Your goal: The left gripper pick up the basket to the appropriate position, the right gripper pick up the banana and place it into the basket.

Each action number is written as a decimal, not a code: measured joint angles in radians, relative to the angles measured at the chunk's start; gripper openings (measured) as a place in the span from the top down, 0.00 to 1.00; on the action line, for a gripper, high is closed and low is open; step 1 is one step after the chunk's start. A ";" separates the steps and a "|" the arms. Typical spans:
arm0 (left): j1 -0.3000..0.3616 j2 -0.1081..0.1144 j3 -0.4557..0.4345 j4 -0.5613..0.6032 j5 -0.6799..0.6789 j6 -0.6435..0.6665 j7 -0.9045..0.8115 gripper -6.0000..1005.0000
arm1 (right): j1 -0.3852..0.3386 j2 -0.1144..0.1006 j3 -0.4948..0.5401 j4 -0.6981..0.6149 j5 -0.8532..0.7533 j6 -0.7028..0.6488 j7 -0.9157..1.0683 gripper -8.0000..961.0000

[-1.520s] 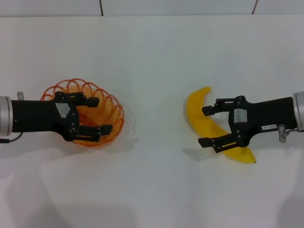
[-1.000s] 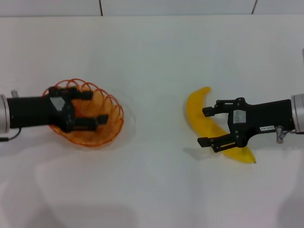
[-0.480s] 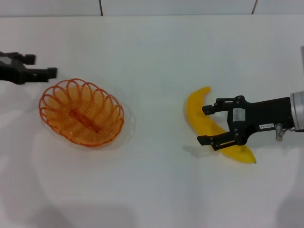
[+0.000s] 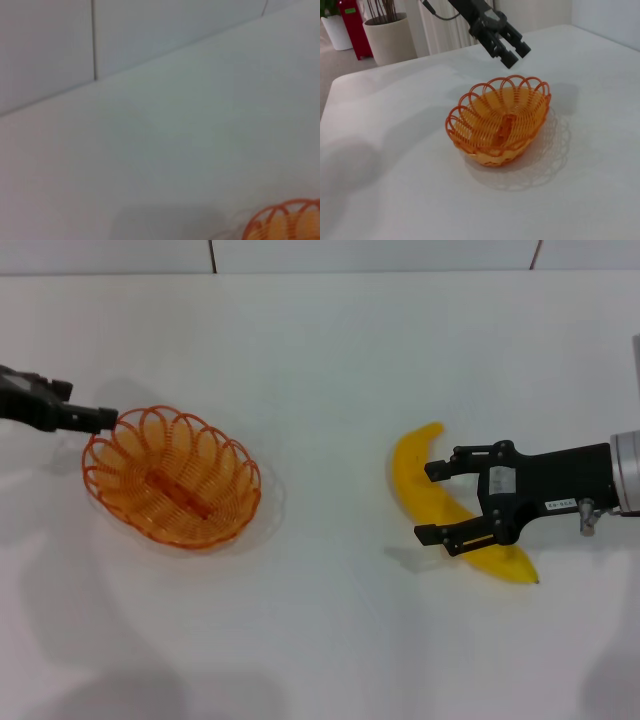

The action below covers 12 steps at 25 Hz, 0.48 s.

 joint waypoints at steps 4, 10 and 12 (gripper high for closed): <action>-0.021 -0.021 0.003 -0.027 0.046 -0.031 0.001 0.12 | 0.000 0.000 -0.002 -0.001 0.000 0.000 0.000 0.06; -0.037 -0.056 0.009 -0.051 0.098 -0.073 0.009 0.13 | 0.000 0.000 -0.002 -0.001 -0.002 0.001 0.000 0.06; -0.039 -0.070 0.009 -0.053 0.122 -0.090 0.010 0.14 | 0.000 0.000 -0.002 0.002 -0.002 0.007 0.000 0.06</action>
